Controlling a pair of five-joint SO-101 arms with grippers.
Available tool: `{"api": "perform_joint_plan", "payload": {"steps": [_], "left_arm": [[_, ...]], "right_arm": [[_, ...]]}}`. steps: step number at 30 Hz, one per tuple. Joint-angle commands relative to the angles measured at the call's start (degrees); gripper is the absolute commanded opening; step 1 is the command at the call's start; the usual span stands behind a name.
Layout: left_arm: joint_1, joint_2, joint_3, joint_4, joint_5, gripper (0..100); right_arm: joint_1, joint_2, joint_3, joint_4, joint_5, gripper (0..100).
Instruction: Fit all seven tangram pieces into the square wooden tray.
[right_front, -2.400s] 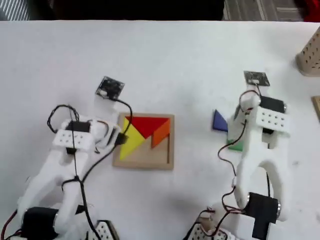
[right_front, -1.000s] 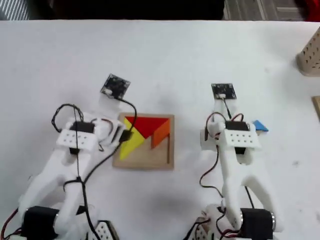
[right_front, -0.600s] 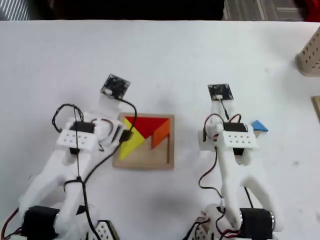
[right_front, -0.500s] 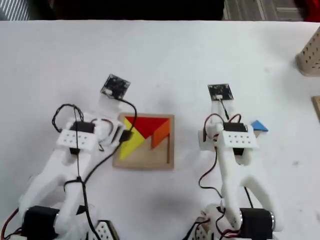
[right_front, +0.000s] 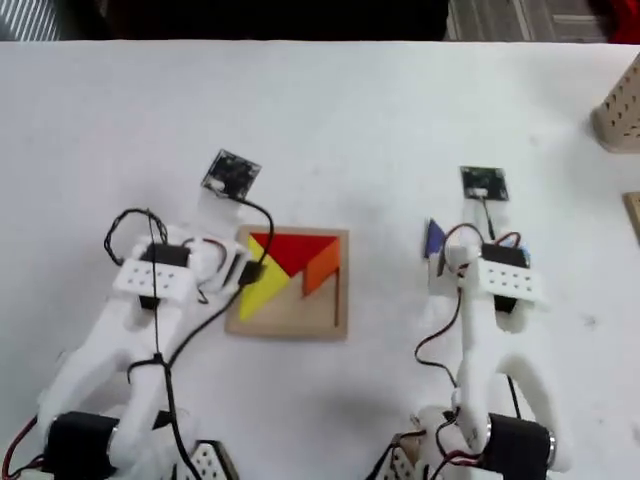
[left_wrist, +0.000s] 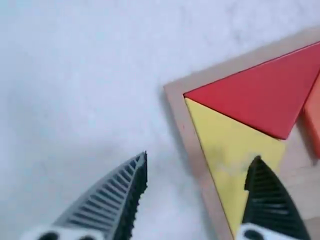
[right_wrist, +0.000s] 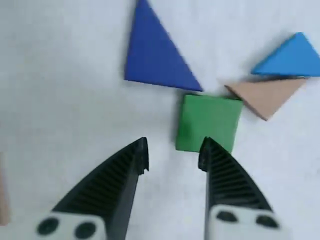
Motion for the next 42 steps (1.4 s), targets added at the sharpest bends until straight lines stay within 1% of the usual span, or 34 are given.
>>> {"api": "perform_joint_plan", "payload": {"steps": [1, 5, 8, 12, 19, 22, 24, 26, 29, 32, 34, 42], "left_arm": [[0.57, -0.04, -0.44, -0.88, 0.79, 31], [0.31, -0.04, -0.44, -0.79, 0.88, 31], [0.31, -0.04, -0.44, -0.79, 0.88, 32], [0.22, -0.31, 0.0, -0.62, 0.88, 32], [0.31, -0.22, -0.35, 0.09, 0.53, 32], [0.31, -0.22, -0.35, 0.09, 0.53, 32], [0.31, -0.22, -0.35, 0.09, 0.53, 32], [0.31, -0.22, -0.35, 0.09, 0.53, 32], [0.31, -0.22, -0.35, 0.0, 0.53, 32], [0.48, -0.13, -0.35, -0.18, 0.53, 32], [0.57, -0.13, -0.35, -0.18, 0.53, 32], [0.57, -0.13, -0.35, 0.0, 0.53, 32]], "right_arm": [[3.47, -1.8, -2.29, -0.31, 0.0, 17.0], [6.99, -1.89, -2.29, -0.31, -0.44, 17.2], [7.87, -1.98, -2.46, -0.31, -4.92, 17.3], [7.78, -1.89, -2.37, -0.31, -8.0, 17.3], [7.87, -1.36, -2.29, -0.66, -18.29, 17.3], [7.87, -1.36, -2.2, -0.66, -20.75, 17.4], [7.78, -1.27, -2.2, -0.66, -20.75, 19.0], [7.6, -0.31, -2.37, -0.75, -20.75, 23.6], [7.87, 2.86, -2.55, -5.05, -20.75, 28.7], [8.84, 5.41, -2.99, -8.84, -20.22, 28.7], [9.1, 6.9, -4.57, -8.66, -19.08, 28.7], [10.33, 10.95, -7.38, -9.19, -19.08, 28.7]]}}
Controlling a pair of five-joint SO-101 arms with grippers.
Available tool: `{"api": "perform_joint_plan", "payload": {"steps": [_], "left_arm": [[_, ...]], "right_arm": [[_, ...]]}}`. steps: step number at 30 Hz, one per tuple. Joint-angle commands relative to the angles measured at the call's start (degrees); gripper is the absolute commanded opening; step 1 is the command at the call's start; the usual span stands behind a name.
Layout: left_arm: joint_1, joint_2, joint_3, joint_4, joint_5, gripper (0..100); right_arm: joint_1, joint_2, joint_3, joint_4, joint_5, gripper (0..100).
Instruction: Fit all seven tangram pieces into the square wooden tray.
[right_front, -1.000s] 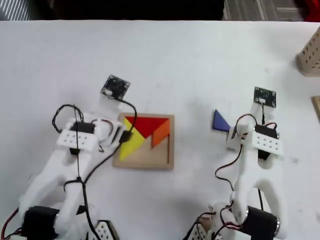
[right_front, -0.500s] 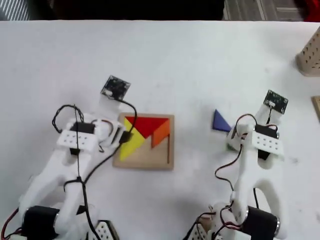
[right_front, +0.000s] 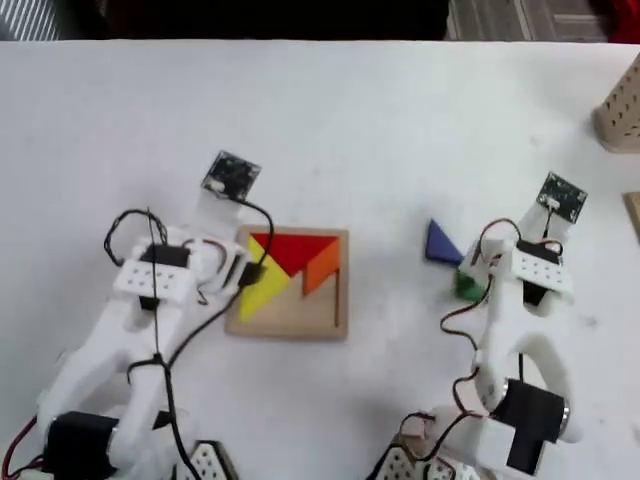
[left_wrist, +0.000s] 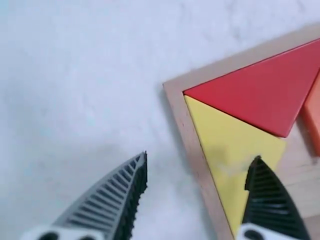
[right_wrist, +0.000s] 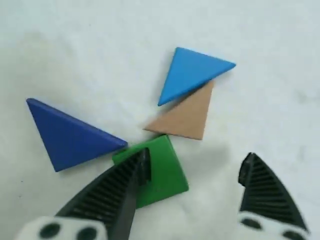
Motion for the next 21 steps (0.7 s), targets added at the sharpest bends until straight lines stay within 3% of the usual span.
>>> {"api": "perform_joint_plan", "payload": {"steps": [1, 21], "left_arm": [[0.57, -0.13, -0.62, 0.0, 0.62, 32], [0.75, -0.13, -0.62, 0.0, 0.62, 31]], "right_arm": [[0.57, 0.66, -2.9, -0.75, 0.62, 28.7], [-1.27, 1.01, -2.81, 1.27, 0.62, 28.7]]}}
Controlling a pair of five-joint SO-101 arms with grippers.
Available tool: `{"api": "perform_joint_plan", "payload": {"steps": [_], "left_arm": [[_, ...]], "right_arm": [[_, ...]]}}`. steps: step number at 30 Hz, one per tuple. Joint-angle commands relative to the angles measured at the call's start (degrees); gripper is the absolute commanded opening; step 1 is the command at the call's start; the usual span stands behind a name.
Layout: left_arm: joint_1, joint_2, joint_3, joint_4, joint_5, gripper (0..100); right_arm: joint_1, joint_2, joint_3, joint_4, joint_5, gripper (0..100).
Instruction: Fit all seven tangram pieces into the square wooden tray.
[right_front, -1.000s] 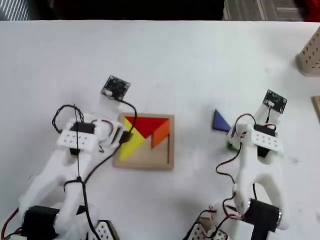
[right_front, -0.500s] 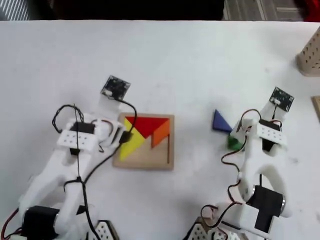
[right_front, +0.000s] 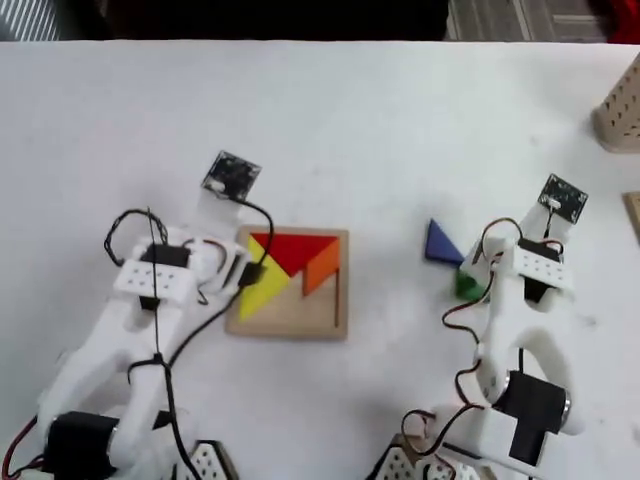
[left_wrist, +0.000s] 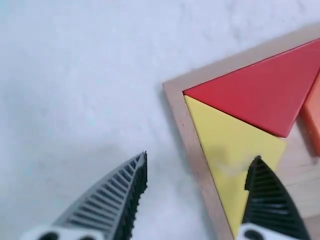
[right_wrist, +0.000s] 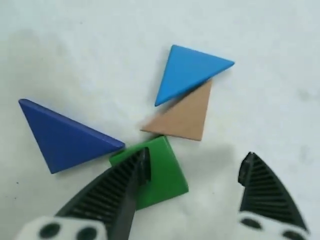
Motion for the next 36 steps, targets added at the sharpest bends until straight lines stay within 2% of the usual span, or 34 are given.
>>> {"api": "perform_joint_plan", "payload": {"steps": [1, 36], "left_arm": [[0.75, -0.04, -0.62, 0.0, 0.62, 31], [0.75, -0.04, -0.62, 0.0, 0.79, 31]], "right_arm": [[-1.27, -0.66, -2.11, 1.63, 0.62, 28.7], [-2.68, -0.66, -1.85, 1.63, 0.62, 28.7]]}}
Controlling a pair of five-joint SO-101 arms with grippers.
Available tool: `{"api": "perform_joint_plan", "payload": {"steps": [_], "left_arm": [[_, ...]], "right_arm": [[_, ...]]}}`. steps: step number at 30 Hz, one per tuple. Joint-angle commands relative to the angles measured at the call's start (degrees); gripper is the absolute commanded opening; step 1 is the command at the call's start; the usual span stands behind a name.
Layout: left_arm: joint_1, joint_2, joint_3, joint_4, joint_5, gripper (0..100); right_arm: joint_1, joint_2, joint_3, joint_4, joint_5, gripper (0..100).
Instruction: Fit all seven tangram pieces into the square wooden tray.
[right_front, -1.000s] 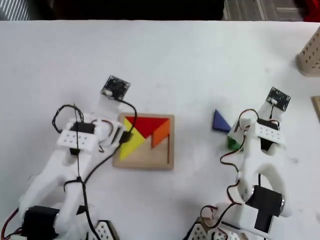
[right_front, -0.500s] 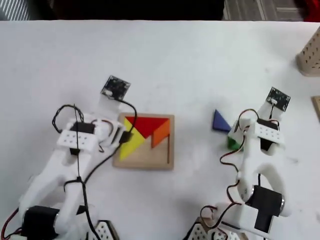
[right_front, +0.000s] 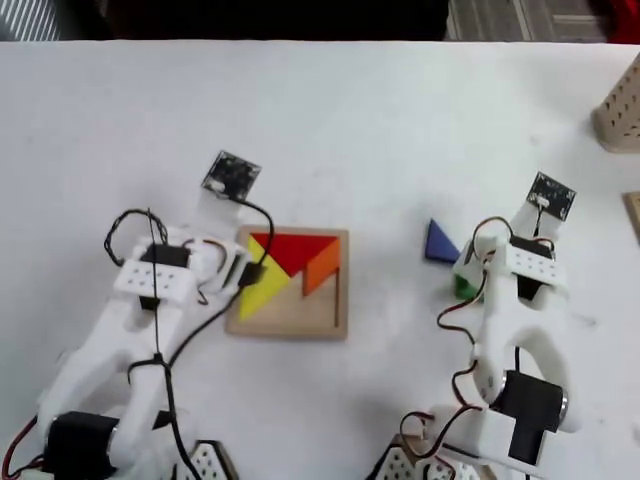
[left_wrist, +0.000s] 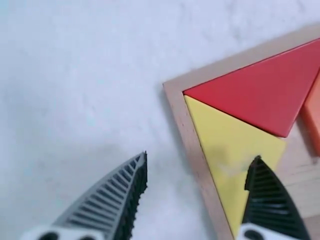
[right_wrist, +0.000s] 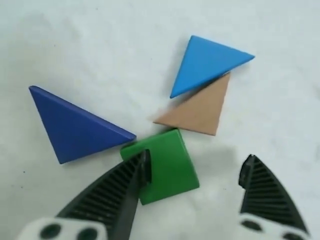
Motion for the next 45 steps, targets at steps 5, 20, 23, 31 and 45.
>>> {"api": "perform_joint_plan", "payload": {"steps": [5, 20, 23, 31, 45], "left_arm": [[0.75, -0.04, -0.62, 0.0, 0.79, 31], [0.75, -0.04, -0.53, 0.0, 0.7, 31], [0.75, -0.04, -0.53, 0.0, 0.7, 31], [0.84, -0.04, -0.53, 0.0, 0.62, 31], [0.84, -0.04, -0.44, 0.09, 0.62, 31]], "right_arm": [[-0.75, -0.75, -2.11, 1.8, 0.62, 28.7], [-2.07, -0.75, -2.11, 2.33, 0.62, 28.7], [-2.07, -0.75, -2.02, 2.33, 0.62, 28.7], [-7.43, -0.75, -2.2, 6.64, 0.7, 28.7], [-10.24, -0.75, -1.85, 8.04, 0.7, 28.7]]}}
